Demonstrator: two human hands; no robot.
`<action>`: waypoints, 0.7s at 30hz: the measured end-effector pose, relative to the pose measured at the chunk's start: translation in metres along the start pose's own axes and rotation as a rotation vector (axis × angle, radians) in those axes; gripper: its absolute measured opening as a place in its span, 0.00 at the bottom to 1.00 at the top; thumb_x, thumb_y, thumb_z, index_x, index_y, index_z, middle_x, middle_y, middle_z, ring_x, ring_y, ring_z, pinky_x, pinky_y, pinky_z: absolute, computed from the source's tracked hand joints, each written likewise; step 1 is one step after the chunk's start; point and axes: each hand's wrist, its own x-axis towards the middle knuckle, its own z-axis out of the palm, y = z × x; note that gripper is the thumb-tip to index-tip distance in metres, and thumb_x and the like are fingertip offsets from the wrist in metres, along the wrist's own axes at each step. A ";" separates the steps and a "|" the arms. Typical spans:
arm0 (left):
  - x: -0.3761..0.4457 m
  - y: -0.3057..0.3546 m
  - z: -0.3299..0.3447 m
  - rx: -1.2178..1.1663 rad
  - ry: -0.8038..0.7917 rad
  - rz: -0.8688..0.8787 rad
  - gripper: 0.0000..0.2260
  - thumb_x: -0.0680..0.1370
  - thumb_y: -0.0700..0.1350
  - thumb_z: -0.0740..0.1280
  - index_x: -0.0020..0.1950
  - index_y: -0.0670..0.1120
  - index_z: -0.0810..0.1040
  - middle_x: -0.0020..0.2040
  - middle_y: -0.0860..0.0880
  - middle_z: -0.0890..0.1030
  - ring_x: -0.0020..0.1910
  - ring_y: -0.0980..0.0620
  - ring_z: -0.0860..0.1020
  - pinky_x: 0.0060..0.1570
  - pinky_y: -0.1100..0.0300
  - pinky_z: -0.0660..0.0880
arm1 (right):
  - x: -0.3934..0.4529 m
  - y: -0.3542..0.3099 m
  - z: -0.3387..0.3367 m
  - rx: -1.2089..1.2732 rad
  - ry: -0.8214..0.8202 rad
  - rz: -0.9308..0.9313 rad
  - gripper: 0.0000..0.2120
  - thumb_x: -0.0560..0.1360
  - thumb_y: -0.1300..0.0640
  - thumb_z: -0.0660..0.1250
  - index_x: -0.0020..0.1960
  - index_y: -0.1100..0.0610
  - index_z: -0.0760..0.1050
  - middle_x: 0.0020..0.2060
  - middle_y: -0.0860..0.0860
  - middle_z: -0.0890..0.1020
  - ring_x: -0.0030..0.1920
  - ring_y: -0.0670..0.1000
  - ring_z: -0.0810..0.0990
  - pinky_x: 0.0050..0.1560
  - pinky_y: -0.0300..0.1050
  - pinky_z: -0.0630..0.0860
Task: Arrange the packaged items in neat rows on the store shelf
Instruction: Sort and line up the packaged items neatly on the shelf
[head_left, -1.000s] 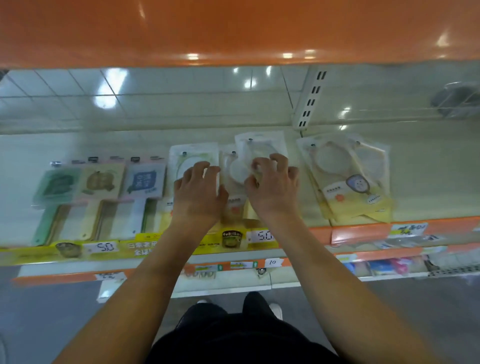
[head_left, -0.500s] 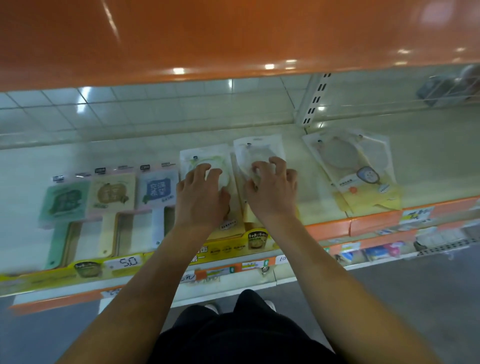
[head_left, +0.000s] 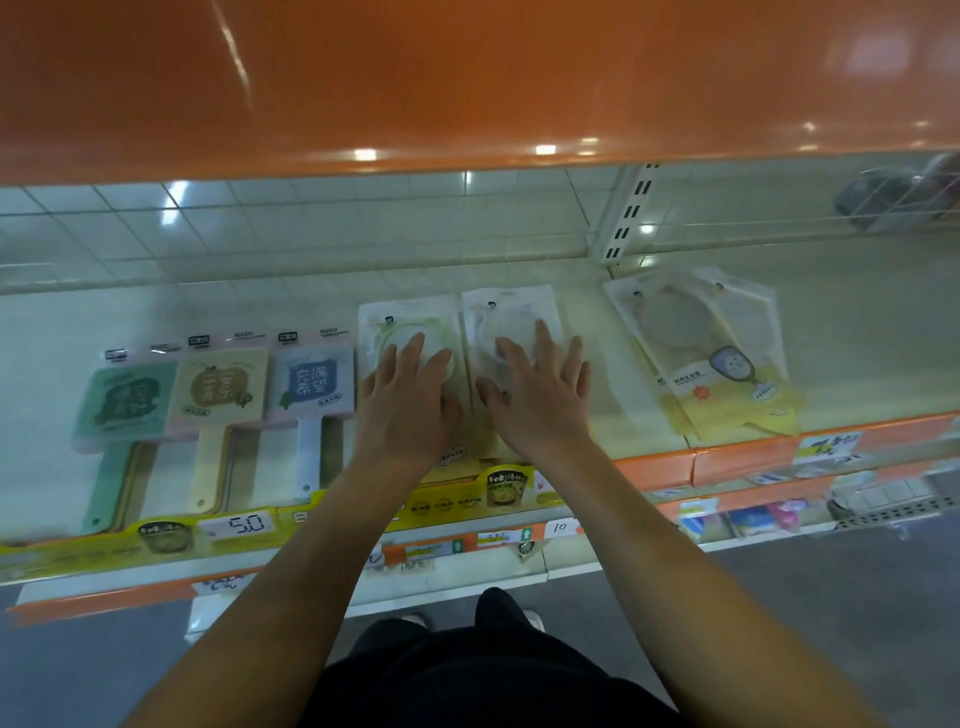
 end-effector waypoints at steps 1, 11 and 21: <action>0.000 0.000 0.001 0.008 -0.013 -0.004 0.22 0.80 0.53 0.58 0.73 0.52 0.63 0.77 0.47 0.56 0.76 0.43 0.53 0.70 0.45 0.59 | 0.001 0.002 0.000 -0.006 -0.014 -0.022 0.26 0.80 0.38 0.53 0.76 0.41 0.54 0.79 0.51 0.40 0.77 0.65 0.35 0.76 0.64 0.41; 0.001 0.000 0.000 0.013 -0.028 0.002 0.20 0.79 0.54 0.58 0.71 0.52 0.67 0.75 0.47 0.61 0.76 0.43 0.54 0.71 0.45 0.57 | 0.006 0.016 0.000 0.020 -0.097 -0.104 0.27 0.80 0.39 0.53 0.77 0.40 0.50 0.79 0.51 0.40 0.77 0.62 0.36 0.76 0.62 0.41; -0.001 0.000 0.000 0.023 -0.039 0.000 0.20 0.79 0.54 0.58 0.71 0.52 0.67 0.75 0.46 0.61 0.76 0.42 0.55 0.71 0.45 0.57 | 0.000 0.010 0.004 -0.004 -0.087 -0.088 0.27 0.80 0.39 0.52 0.77 0.41 0.49 0.79 0.52 0.40 0.77 0.63 0.38 0.76 0.63 0.42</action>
